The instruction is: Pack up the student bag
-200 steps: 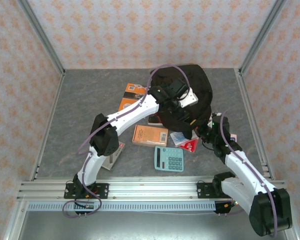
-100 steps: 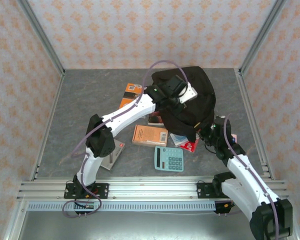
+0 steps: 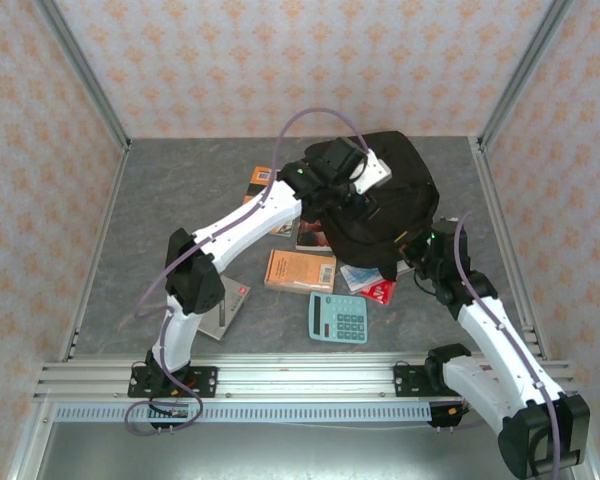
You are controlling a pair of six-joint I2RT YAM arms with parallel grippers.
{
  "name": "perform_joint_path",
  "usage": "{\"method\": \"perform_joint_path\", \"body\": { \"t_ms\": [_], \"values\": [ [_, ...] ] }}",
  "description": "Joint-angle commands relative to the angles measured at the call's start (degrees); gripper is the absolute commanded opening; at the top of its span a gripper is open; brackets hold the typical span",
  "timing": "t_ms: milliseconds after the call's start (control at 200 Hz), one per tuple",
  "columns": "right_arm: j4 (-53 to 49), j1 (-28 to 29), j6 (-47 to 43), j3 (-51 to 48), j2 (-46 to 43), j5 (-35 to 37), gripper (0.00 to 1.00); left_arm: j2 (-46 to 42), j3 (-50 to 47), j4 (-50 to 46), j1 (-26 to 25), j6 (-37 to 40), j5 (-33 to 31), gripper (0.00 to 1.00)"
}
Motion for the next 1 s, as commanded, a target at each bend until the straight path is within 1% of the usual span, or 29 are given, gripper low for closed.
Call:
{"method": "perform_joint_path", "body": {
  "t_ms": [0, 50, 90, 195, 260, 310, 375, 455, 510, 661, 741, 866, 996],
  "values": [
    [13.4, -1.0, 2.31, -4.05, -4.02, -4.97, 0.0, 1.97, 2.73, -2.69, -0.29, -1.33, 3.34, 0.52],
    [20.06, -1.35, 2.65, -7.0, -5.87, -7.42, 0.0, 3.12, 3.71, -3.29, -0.31, -2.06, 4.6, 0.56],
    [24.0, -1.49, 2.82, -9.14, -7.43, -8.04, 0.0, 4.34, 5.14, -4.4, -0.4, -2.53, 5.68, 0.57],
    [30.87, -1.56, 3.06, -14.39, -12.64, -5.31, 0.0, 7.05, 7.89, -7.3, -0.48, -2.57, 8.27, 0.64],
    [30.05, -1.56, 2.72, -16.86, -16.15, -2.38, 0.0, 7.84, 7.77, -7.86, -0.78, -2.0, 8.44, 0.7],
    [27.41, -1.52, 2.34, -18.04, -18.17, -0.63, 0.0, 8.39, 7.42, -8.42, -1.16, -1.42, 8.21, 0.72],
    [21.39, -1.5, 1.36, -18.17, -19.23, 0.9, 0.0, 9.35, 7.29, -9.3, -1.76, -0.67, 7.19, 0.73],
    [14.59, -1.56, 0.58, -18.09, -17.29, 2.22, 0.0, 10.33, 6.58, -9.94, -2.61, 0.52, 4.16, 0.75],
    [11.23, -1.51, 0.45, -18.01, -14.46, 2.74, 0.0, 10.71, 5.77, -9.71, -3.09, 1.2, 1.86, 0.76],
    [7.63, -1.49, 1.77, -17.16, -4.28, 2.54, 0.0, 11.43, 4.86, -9.49, -3.73, 1.73, -0.54, 0.79],
    [3.84, -1.52, 2.98, -15.68, 0.34, 4.73, 0.0, 11.46, 4.17, -9.23, -4.17, 2.34, -2.61, 0.8],
    [3.05, -1.51, 4.51, -15.44, 4.24, 5.79, 0.0, 11.63, 3.59, -9.1, -4.53, 2.82, -3.91, 0.8],
    [5.22, -1.56, 4.98, -16.82, 4.43, 4.89, 0.0, 11.81, 2.6, -9.07, -5.13, 4.71, -5.68, 0.81]
  ]
}}
